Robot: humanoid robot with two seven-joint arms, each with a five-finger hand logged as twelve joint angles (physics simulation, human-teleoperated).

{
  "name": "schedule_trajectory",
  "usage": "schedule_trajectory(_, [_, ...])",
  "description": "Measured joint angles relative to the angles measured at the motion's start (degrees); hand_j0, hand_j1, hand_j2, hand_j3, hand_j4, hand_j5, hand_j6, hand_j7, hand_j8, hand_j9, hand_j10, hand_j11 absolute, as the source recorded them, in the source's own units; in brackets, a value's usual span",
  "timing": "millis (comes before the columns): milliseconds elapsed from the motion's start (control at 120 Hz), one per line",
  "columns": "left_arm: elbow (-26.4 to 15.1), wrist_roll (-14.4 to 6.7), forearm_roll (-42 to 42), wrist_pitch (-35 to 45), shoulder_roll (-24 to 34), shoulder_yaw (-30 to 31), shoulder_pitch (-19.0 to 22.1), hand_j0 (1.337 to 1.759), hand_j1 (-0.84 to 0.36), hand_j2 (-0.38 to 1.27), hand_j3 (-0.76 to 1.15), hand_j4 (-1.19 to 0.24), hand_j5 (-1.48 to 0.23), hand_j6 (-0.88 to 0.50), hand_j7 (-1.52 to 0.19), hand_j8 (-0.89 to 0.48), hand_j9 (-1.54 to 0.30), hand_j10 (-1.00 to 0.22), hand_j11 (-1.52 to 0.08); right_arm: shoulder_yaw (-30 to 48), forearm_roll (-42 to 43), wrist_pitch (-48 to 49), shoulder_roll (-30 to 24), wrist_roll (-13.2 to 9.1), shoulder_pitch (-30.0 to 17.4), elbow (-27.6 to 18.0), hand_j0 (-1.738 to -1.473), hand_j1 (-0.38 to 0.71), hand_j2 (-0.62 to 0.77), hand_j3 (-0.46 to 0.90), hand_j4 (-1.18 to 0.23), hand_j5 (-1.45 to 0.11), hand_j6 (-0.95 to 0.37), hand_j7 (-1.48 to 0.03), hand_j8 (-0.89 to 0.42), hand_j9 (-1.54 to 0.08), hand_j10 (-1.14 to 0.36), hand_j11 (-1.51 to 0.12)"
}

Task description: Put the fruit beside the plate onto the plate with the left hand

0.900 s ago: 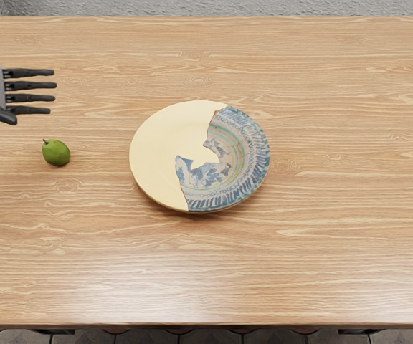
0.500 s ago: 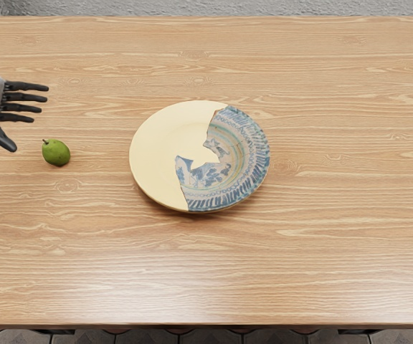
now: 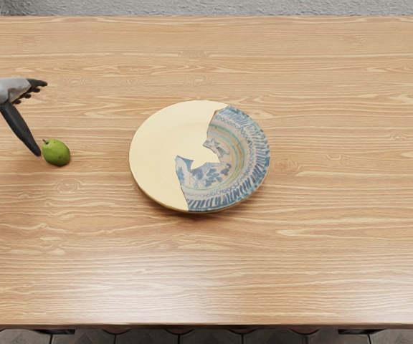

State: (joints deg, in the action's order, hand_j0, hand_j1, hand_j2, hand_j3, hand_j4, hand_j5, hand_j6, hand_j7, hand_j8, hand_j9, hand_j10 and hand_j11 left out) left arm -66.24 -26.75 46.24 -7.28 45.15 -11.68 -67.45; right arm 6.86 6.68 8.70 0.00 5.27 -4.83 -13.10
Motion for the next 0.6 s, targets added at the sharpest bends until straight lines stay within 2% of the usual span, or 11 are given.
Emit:
schedule_trajectory(200, [0.2, 0.0, 1.9, 7.5, -2.6, 6.2, 0.0, 1.658, 0.34, 0.00, 0.00, -0.01, -0.01, -0.02, -0.01, -0.02, -0.01, -0.01, -0.01, 0.0, 0.0, 0.0, 0.0, 0.0, 0.0, 0.0, -1.658, -0.33, 0.00, 0.00, -0.02, -0.02, -0.02, -0.02, -0.02, -0.02, -0.02, -0.02])
schedule_trajectory(600, [0.4, 0.0, 5.0, 13.2, -5.3, 11.6, 0.7, 1.658, 0.14, 0.04, 0.00, -0.18, -0.23, -0.19, -0.23, -0.18, -0.23, -0.18, -0.23, 0.0, 0.0, 0.0, 0.0, 0.0, 0.0, 0.0, -1.658, -0.33, 0.00, 0.00, -0.02, -0.02, -0.02, -0.02, -0.02, -0.02, -0.02, -0.02])
